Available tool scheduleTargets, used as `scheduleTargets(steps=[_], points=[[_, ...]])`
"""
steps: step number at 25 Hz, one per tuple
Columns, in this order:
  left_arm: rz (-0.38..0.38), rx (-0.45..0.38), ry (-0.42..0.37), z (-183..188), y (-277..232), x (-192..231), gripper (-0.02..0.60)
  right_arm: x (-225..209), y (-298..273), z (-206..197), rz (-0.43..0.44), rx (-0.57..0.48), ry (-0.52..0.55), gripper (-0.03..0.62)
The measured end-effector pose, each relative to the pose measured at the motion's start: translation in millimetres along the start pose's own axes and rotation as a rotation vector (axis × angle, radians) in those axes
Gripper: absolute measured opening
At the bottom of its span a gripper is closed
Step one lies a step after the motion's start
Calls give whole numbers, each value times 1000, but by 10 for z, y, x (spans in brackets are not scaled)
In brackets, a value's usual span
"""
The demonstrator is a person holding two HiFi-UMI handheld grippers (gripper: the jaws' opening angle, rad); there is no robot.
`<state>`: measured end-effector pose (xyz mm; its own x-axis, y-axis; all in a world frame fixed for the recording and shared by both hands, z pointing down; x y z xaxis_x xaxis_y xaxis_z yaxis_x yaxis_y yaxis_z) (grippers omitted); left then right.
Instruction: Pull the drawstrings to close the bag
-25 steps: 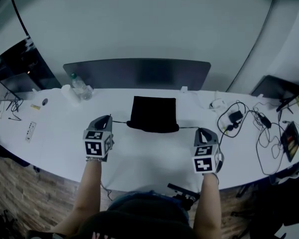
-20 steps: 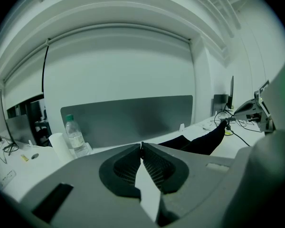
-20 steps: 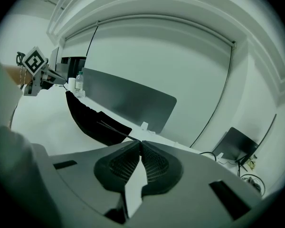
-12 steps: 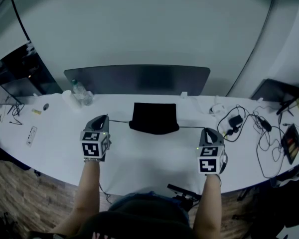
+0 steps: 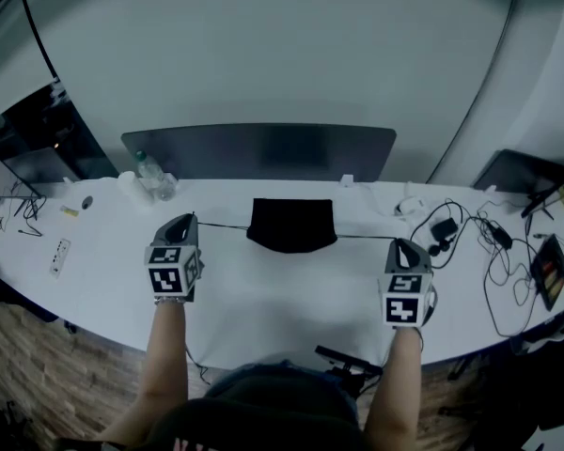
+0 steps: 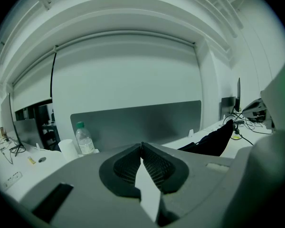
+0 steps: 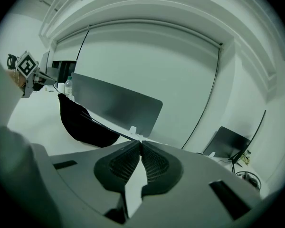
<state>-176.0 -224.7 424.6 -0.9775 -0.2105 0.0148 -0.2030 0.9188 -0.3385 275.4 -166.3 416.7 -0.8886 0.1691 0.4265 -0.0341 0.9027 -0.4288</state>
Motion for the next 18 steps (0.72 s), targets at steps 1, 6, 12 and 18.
scheduleTargets(steps=[1, 6, 12, 18], points=[[5, -3, 2, 9, 5, 12, 15, -18, 3, -1, -2, -1, -2, 6], [23, -19, 12, 37, 32, 79, 15, -93, 21, -1, -22, -6, -6, 6], [45, -40, 23, 100, 53, 206, 14, -177, 36, 34, -46, -14, 7, 6], [60, -56, 24, 196, 46, 345, 14, -262, 42, 40, -62, -8, 33, 6]])
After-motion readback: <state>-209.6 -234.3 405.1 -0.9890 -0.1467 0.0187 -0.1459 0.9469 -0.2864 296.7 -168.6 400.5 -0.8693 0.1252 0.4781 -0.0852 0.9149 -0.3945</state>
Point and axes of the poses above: the fingertips, and each gripper's own axes: y backward along the fingers, x to its left, z out of its top, the point moved 6 cm from there along y, backward along the fingers, and after that the axes turned 5 degrees about y, right-handed, at the moved point
